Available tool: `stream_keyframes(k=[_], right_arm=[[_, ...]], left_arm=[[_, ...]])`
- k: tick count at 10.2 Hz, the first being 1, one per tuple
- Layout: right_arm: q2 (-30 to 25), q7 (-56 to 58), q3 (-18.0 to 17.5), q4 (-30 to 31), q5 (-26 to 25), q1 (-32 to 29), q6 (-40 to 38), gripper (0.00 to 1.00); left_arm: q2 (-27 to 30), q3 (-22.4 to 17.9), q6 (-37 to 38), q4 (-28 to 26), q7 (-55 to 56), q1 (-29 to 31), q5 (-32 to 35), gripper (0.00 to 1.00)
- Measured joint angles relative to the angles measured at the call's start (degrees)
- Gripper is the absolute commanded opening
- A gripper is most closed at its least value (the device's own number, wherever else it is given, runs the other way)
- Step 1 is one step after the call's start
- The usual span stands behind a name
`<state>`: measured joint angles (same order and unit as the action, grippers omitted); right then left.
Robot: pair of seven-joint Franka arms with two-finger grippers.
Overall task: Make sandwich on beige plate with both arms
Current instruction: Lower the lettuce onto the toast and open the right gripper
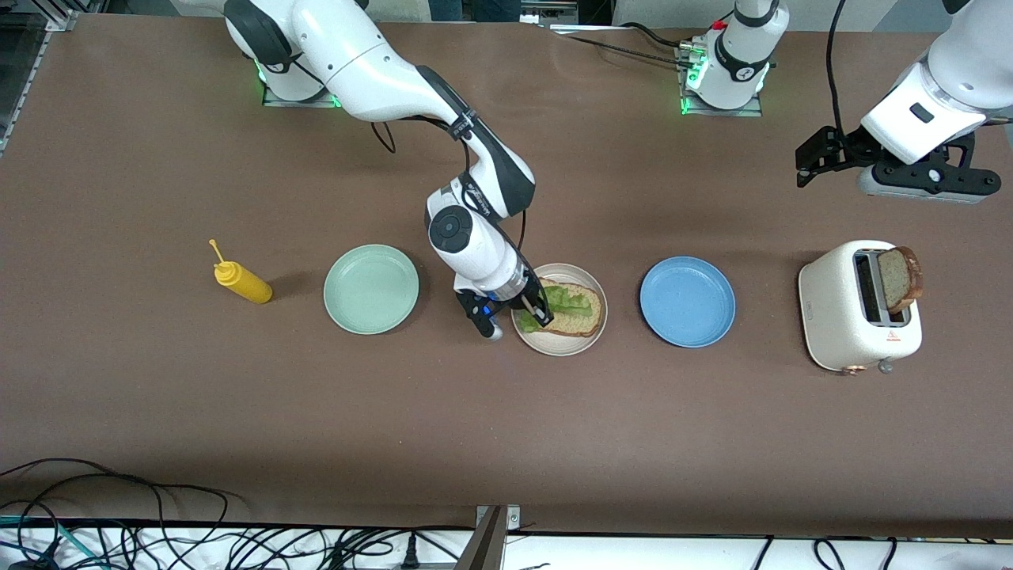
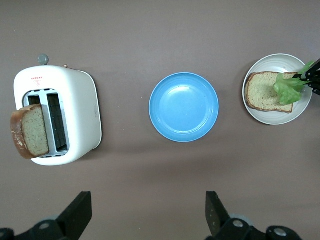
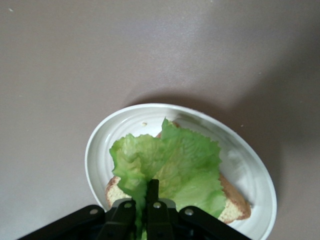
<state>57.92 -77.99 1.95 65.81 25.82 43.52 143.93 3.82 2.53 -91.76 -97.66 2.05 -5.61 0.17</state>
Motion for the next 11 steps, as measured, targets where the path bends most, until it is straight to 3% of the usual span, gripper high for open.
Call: stream_keyframes(k=[4, 7, 11], right_arm=[[0.43, 0.0, -0.23, -0.01, 0.0, 0.23, 0.08, 0.02], [0.48, -0.02, -0.23, -0.04, 0.0, 0.26, 0.12, 0.61], [0.48, -0.05, -0.23, -0.17, 0.0, 0.26, 0.15, 0.72]], left_arm=[[0.0, 0.0, 0.0, 0.0, 0.0, 0.0, 0.0, 1.0], [0.0, 0.0, 0.18, 0.0, 0.0, 0.0, 0.0, 1.0], [0.0, 0.0, 0.55, 0.0, 0.0, 0.0, 0.0, 1.0]])
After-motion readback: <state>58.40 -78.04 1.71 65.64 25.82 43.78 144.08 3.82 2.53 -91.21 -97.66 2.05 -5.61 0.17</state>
